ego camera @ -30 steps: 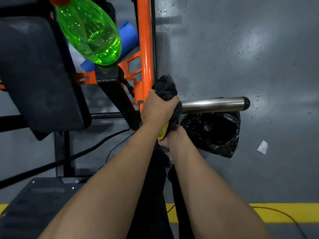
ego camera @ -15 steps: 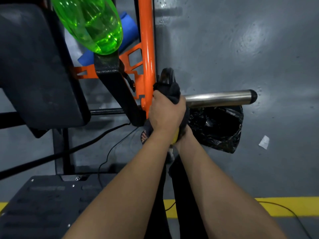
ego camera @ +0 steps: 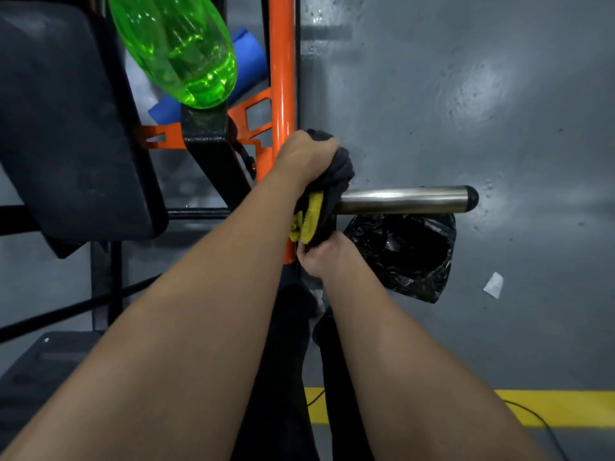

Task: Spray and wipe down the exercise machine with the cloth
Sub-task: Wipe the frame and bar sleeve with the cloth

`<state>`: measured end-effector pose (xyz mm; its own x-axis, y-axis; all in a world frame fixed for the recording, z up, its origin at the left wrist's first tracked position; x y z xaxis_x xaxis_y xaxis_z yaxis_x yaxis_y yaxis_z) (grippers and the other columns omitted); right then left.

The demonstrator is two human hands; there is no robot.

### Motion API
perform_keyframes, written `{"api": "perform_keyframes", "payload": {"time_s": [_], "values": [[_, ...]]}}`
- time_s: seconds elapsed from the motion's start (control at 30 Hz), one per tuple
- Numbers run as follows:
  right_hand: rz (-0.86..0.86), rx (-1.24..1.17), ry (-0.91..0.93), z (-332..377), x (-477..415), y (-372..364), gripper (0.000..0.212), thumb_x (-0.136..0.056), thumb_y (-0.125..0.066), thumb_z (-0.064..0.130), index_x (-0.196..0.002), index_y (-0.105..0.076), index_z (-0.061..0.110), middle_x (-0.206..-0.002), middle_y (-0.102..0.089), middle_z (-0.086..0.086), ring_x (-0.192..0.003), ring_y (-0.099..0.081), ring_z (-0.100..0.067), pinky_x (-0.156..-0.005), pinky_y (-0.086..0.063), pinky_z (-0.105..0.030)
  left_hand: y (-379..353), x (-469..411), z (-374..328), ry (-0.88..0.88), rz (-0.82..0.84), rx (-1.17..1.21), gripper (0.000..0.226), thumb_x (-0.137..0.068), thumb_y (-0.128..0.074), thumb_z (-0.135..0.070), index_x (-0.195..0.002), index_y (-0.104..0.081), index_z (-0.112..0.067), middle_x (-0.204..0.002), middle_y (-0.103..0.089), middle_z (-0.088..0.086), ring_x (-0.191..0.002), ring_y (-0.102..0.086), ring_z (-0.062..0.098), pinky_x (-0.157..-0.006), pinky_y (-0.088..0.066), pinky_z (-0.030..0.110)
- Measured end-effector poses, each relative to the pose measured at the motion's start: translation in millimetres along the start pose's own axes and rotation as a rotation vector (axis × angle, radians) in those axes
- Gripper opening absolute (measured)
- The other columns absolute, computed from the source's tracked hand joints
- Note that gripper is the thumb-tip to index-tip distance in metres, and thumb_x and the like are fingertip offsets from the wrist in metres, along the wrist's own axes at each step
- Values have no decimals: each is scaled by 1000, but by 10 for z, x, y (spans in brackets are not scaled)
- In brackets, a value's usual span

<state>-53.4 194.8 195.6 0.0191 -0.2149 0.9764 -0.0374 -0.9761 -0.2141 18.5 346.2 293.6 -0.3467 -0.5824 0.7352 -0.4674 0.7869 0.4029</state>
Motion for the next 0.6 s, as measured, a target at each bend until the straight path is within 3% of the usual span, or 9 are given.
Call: {"api": "perform_keyframes", "payload": {"time_s": [0.1,0.17,0.23,0.3,0.4,0.47,0.53,0.6], "values": [[-28,-91,-72,-33,127,57,42,-111,-24,26,-93,-57,7,-96,-58,-11,-82,-52,-24,-67,-45,-30,-30,-12,-28,-12,19,-37,49,-99,-63,-38,-136,-53,-7,-115,-53,7,-115,-54,28,-103,-46,37],[-5,-84,-59,-21,174,57,45,-111,-22,23,-122,-61,6,-124,-65,-9,-86,-56,-25,-64,-48,-31,-46,-2,14,-19,28,-53,45,-98,-64,-37,-132,-55,-8,-115,-55,6,-115,-56,28,-104,-47,38],[7,-91,-39,-18,154,60,47,-111,-23,22,-149,-47,7,-147,-55,-13,-100,-60,-29,-65,-50,-35,-49,27,50,-15,45,-41,46,-95,-66,-37,-129,-56,-8,-118,-60,8,-114,-58,28,-104,-49,41],[-30,-109,-46,-23,112,124,46,-111,-26,22,-149,-47,8,-135,-60,-16,-113,-59,-33,-80,-51,-36,-57,52,70,-10,63,-18,50,-91,-68,-37,-130,-55,-8,-121,-61,9,-112,-59,29,-102,-51,43],[-33,-63,-48,-37,-25,229,45,-110,-27,20,-147,-50,8,-142,-57,-17,-135,-51,-34,-107,-46,-40,-72,82,98,-2,99,-6,40,-91,-69,-35,-119,-55,-10,-109,-61,7,-102,-60,25,-95,-54,40],[-36,-34,-43,-46,-78,295,44,-109,-29,19,-143,-55,6,-128,-65,-18,-117,-61,-34,-97,-53,-42,-84,90,150,-1,115,31,26,-91,-68,-31,-105,-56,-12,-99,-61,5,-93,-61,21,-85,-54,36],[-40,-2,-45,-31,-108,344,40,-109,-31,18,-132,-61,5,-108,-71,-19,-101,-66,-33,-74,-61,-41,-96,100,187,-9,120,94,16,-90,-68,-27,-95,-60,-13,-91,-62,4,-84,-62,20,-73,-54,30],[-65,20,-44,17,-98,407,37,-110,-32,18,-117,-66,5,-92,-75,-18,-92,-66,-31,-59,-61,-36,-93,119,204,-1,110,161,25,-85,-70,-29,-100,-65,-10,-90,-65,6,-85,-65,22,-74,-55,31]]}}
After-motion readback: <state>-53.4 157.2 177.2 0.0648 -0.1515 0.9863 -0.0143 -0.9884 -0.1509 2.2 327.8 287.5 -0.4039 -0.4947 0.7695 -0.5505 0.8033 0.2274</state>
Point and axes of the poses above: each hand's wrist, its own x-axis away from the middle knuckle, its own y-axis out of the back of the hand, z = x × y, the point moved 8 cm from there along -x, towards the middle knuckle
